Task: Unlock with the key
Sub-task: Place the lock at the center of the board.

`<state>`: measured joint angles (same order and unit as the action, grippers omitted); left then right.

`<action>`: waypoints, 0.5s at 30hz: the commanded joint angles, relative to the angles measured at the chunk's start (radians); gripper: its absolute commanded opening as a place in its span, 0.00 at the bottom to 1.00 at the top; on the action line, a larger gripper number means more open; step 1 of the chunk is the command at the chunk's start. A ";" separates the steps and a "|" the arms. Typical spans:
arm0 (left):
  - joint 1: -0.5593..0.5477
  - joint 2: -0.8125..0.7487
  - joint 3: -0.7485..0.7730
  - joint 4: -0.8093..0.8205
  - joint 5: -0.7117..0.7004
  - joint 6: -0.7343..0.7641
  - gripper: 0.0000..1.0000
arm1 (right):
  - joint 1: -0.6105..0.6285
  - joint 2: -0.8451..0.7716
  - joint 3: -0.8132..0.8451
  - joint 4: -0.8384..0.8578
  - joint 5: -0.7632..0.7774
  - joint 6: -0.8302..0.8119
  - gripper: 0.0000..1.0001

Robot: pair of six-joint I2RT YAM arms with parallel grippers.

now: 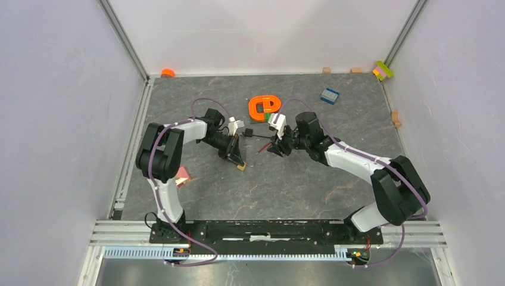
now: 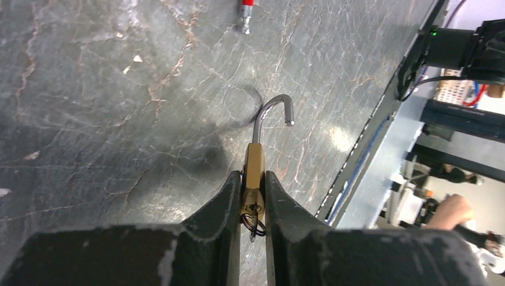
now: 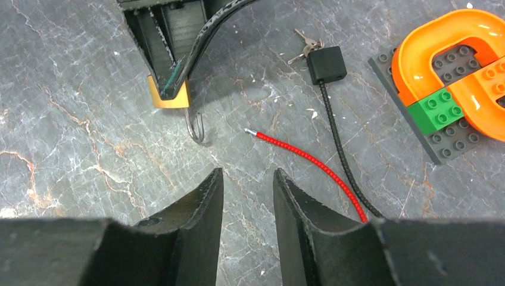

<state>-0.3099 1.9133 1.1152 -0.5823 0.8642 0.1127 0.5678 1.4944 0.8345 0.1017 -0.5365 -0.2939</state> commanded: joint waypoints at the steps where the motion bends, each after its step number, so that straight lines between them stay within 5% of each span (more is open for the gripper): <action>1: 0.039 0.060 0.057 -0.065 0.061 0.056 0.19 | -0.005 -0.036 -0.018 0.031 0.004 -0.019 0.40; 15: 0.078 0.131 0.179 -0.143 0.012 0.117 0.52 | -0.042 -0.121 -0.069 -0.019 0.011 -0.091 0.40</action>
<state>-0.2386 2.0380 1.2602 -0.6998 0.8948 0.1722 0.5438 1.4284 0.7734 0.0856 -0.5362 -0.3435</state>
